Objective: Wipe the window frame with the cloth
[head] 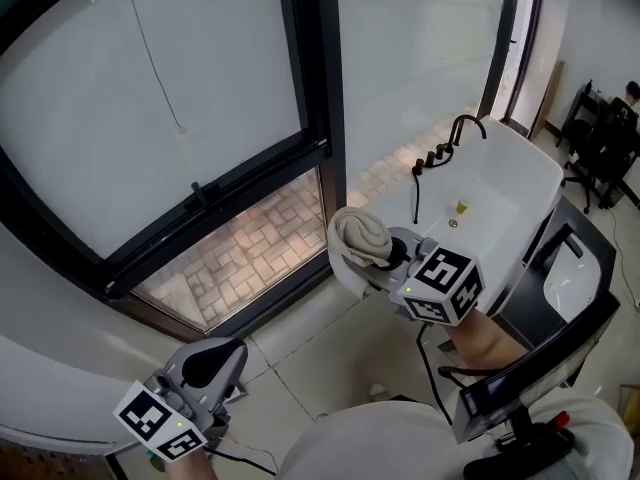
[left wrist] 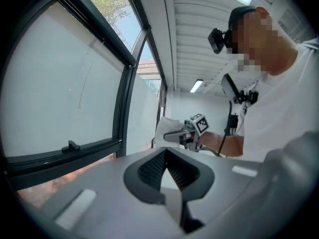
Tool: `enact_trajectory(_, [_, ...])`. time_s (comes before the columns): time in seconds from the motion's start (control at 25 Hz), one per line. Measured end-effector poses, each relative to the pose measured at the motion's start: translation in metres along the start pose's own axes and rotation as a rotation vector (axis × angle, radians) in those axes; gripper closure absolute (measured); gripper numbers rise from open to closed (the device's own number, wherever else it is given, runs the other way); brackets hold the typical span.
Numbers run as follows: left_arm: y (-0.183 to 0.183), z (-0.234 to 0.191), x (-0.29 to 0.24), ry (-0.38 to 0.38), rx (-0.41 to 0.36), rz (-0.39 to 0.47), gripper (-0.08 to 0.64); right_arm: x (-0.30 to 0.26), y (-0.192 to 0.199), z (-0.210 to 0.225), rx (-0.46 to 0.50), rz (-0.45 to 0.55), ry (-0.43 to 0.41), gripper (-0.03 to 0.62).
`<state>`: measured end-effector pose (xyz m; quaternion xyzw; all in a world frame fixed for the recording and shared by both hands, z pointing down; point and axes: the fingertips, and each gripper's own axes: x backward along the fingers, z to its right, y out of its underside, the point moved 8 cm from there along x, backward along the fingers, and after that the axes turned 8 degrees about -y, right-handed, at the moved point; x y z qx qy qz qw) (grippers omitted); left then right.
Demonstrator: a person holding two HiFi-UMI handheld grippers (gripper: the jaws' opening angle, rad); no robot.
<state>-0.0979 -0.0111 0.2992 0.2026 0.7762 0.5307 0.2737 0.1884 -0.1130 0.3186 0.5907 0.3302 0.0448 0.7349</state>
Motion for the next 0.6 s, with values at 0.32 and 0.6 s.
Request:
enact_trajectory(0.32, [-0.002, 0.023, -0.023, 0.012, -0.010, -0.030, 0.539, 0.020, 0.015, 0.008, -0.024, -0.003, -0.009, 0.518])
enact_trajectory(0.6, [0.003, 0.032, -0.028, 0.009, -0.002, -0.045, 0.538, 0.027, 0.021, 0.011, -0.031, 0.008, -0.015, 0.518])
